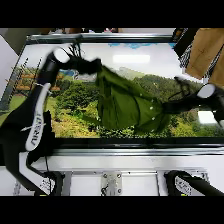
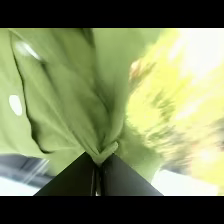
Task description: Fold the clothes and pants, and hang the long-sleeved shirts on hangers.
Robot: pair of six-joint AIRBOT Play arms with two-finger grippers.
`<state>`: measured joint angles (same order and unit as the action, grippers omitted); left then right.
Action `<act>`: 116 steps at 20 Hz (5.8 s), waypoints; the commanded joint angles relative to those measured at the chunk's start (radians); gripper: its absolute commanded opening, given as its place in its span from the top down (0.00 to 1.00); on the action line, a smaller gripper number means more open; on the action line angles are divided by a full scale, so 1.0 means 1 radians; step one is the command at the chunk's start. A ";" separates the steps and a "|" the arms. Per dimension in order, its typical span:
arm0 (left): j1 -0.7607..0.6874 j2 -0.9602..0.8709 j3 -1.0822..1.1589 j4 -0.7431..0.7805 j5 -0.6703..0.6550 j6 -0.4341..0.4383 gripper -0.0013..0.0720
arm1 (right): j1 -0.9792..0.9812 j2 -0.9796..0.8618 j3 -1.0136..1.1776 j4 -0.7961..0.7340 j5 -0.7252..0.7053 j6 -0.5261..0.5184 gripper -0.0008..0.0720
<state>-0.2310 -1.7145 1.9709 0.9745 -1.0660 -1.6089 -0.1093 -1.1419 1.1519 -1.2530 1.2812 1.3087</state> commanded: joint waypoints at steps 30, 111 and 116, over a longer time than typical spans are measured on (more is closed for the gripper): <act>0.001 0.251 -0.495 0.145 -0.154 0.029 0.72 | 0.036 0.198 -0.073 -0.009 0.154 0.262 0.85; -0.268 0.649 -0.880 0.280 -0.001 -0.109 0.96 | 0.293 0.070 0.046 -0.180 -0.237 0.573 0.97; -0.263 0.562 -0.941 0.284 0.042 -0.109 0.96 | 0.293 -0.082 0.066 -0.127 -0.367 0.401 0.40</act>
<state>-0.4965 -1.1091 1.0740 1.2625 -1.0428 -1.7100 0.1833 -1.1557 1.2320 -1.4117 1.0000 1.8080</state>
